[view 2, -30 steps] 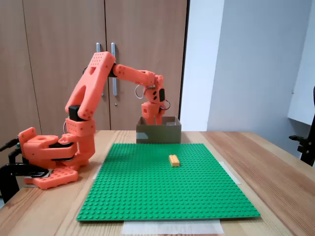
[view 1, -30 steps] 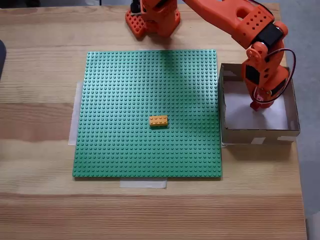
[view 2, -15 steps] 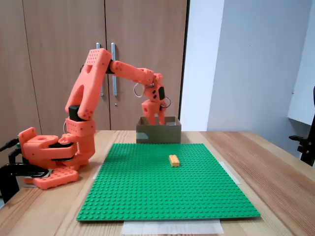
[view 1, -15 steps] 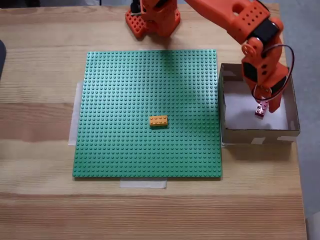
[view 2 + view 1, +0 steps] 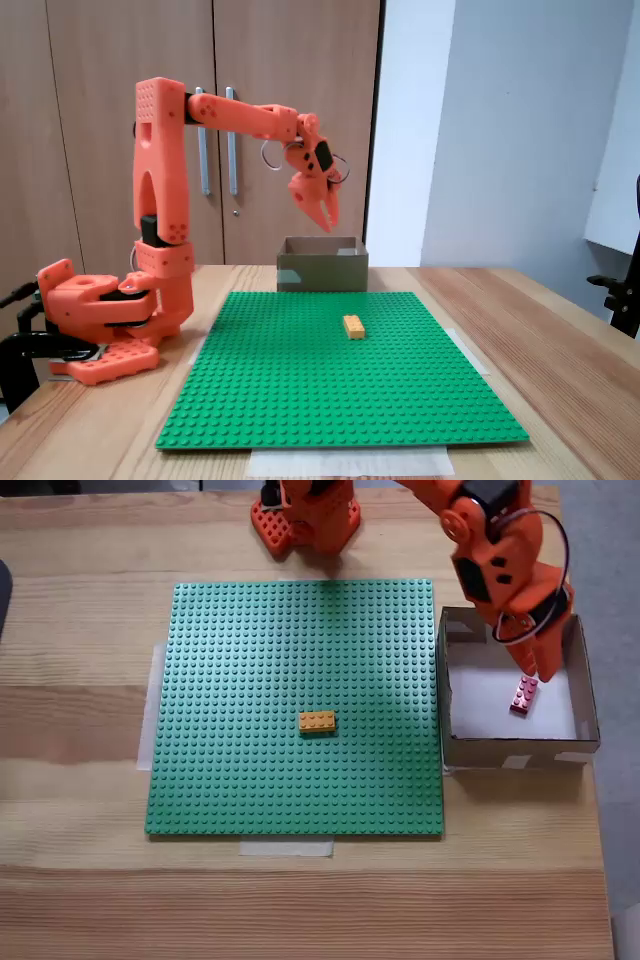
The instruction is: Pick the red lego block and put it in the box.
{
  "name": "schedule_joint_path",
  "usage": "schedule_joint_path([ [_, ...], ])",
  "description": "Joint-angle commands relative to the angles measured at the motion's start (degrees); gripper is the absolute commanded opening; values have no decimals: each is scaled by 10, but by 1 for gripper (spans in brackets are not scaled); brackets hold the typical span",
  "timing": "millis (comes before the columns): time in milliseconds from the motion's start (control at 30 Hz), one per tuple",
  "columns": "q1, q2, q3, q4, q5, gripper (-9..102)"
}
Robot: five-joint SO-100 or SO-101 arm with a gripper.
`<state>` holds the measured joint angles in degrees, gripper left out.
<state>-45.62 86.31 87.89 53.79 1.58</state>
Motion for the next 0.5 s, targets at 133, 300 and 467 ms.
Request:
schedule_joint_path([
  [133,33,109,24,-23,-31,-1],
  [300,67,157,45,-37,-42,-1],
  [467,108,212,81,-62,-58,-1],
])
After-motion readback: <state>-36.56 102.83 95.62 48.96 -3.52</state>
